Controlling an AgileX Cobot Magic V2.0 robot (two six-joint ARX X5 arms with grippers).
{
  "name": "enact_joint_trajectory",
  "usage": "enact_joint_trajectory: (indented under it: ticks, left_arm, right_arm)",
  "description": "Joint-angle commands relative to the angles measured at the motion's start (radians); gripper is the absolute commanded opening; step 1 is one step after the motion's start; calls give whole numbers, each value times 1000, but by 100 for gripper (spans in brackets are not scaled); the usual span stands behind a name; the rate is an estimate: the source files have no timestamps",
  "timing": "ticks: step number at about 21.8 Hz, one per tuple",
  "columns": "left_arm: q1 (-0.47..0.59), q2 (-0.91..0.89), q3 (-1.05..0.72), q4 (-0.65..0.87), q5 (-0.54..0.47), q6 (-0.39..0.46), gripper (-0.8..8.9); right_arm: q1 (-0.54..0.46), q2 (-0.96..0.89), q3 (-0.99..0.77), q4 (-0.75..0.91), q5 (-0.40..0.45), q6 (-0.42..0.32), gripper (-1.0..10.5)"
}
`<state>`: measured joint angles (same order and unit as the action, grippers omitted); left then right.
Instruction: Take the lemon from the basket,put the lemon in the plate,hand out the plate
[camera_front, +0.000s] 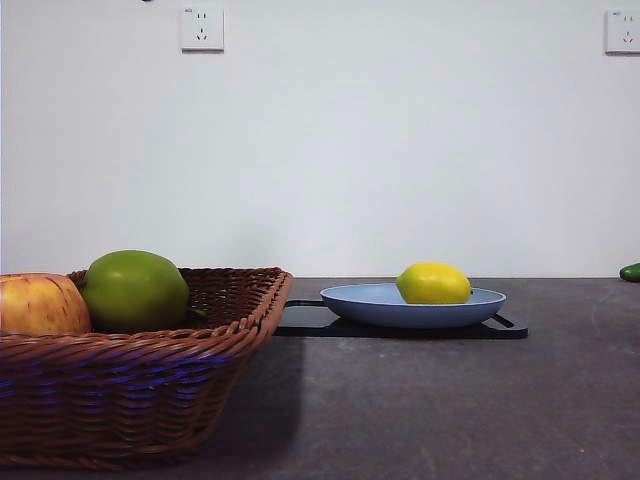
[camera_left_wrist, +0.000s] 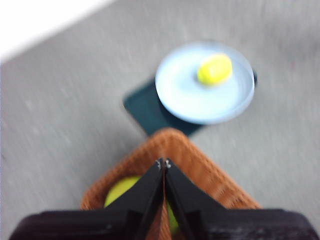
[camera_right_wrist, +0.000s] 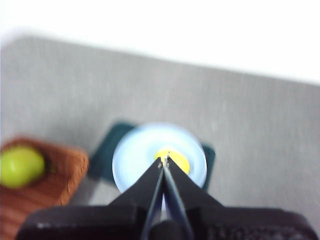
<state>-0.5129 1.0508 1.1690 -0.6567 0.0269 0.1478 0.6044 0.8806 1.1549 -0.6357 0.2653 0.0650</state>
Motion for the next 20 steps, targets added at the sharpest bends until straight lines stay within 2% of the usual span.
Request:
enact_joint_trajectory:
  ticks: [1, 5, 9, 11, 13, 20]
  left_arm:
    - [10, -124, -164, 152, 3, -24, 6]
    - [28, -342, -442, 309, 0, -89, 6]
    - [38, -455, -578, 360, -14, -148, 6]
    - [37, -495, -616, 388, -55, -185, 6]
    - [37, -509, -621, 378, -76, -222, 6]
    - [37, -502, -620, 379, -77, -224, 9]
  right_arm:
    - [20, -97, -177, 151, 7, 12, 2]
    - [20, -246, -479, 365, 6, 14, 2]
    - [20, -296, -634, 484, 6, 49, 3]
    - [19, -301, -669, 500, 6, 84, 3]
    - [16, -292, -673, 498, 6, 85, 3]
    - [17, -294, -673, 497, 3, 76, 3]
